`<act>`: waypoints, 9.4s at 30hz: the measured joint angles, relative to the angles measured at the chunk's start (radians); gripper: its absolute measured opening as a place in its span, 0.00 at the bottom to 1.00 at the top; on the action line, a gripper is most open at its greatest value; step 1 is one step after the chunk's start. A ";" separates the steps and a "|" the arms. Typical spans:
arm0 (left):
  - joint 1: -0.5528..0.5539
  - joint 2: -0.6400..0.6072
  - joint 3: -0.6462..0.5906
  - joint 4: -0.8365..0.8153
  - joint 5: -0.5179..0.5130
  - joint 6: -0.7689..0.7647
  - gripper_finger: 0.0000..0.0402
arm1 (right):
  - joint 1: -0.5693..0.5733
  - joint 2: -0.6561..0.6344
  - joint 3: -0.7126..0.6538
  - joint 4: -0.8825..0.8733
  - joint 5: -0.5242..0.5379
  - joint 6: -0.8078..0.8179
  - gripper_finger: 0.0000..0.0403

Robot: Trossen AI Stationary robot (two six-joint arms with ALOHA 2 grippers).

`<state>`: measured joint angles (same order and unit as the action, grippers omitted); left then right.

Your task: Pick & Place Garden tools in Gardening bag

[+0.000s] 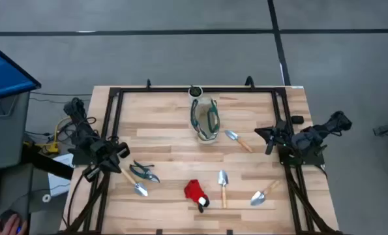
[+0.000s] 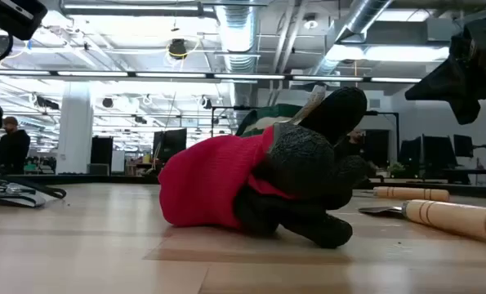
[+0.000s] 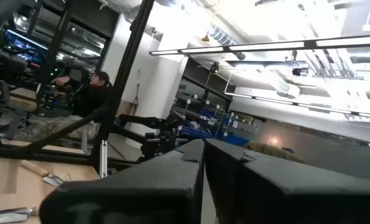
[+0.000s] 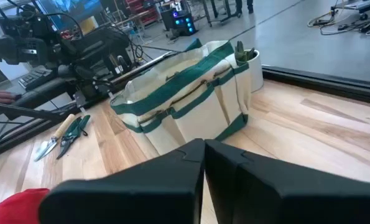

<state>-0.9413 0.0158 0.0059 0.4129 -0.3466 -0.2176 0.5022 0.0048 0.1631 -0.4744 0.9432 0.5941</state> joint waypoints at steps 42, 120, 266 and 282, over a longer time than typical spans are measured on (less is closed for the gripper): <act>0.000 0.000 0.000 0.000 -0.001 0.000 0.01 | 0.000 0.000 0.000 0.000 0.000 0.000 0.01; 0.486 1.504 1.320 -0.269 -0.037 0.148 0.49 | 0.000 0.000 0.000 0.000 -0.003 0.001 0.01; 1.022 1.817 1.294 -0.005 -0.352 -0.214 0.12 | 0.000 0.001 0.000 -0.001 -0.003 0.001 0.01; 1.028 1.879 1.294 0.001 -0.337 -0.209 0.16 | 0.000 0.001 0.000 -0.001 -0.003 0.001 0.01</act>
<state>0.0868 1.8946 1.3003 0.4140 -0.6838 -0.4267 0.5024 0.0055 0.1631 -0.4755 0.9405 0.5953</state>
